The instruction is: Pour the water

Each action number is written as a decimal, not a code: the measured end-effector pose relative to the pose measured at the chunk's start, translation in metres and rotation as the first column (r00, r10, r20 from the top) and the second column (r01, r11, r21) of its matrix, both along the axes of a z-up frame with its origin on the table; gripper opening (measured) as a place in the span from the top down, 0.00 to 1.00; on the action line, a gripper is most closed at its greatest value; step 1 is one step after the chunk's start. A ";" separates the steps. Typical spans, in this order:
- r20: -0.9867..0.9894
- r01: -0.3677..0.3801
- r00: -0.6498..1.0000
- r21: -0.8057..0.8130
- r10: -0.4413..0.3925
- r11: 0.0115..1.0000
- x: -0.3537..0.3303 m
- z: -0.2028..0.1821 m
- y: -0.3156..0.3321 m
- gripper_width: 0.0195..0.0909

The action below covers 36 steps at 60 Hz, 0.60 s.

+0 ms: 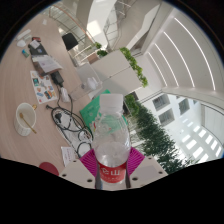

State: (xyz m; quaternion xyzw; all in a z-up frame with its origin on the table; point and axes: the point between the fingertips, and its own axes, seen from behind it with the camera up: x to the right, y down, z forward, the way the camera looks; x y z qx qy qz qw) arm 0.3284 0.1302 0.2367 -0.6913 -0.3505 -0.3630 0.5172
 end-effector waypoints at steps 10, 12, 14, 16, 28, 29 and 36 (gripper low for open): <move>0.593 -0.126 0.787 -0.120 0.173 0.985 -0.055 -0.052 0.032 0.80; 0.691 -0.137 0.692 -0.161 0.211 0.977 -0.056 -0.053 0.033 0.80; 0.773 -0.151 0.587 -0.188 0.241 0.971 -0.064 -0.061 0.033 0.80; 0.827 -0.163 0.494 -0.216 0.269 0.963 -0.071 -0.068 0.033 0.80; 0.897 -0.110 0.303 -0.301 0.321 0.947 -0.081 -0.077 0.030 0.80; 0.898 -0.108 0.299 -0.305 0.324 0.946 -0.081 -0.079 0.031 0.80; 0.899 -0.119 0.301 -0.295 0.318 0.948 -0.083 -0.075 0.038 0.80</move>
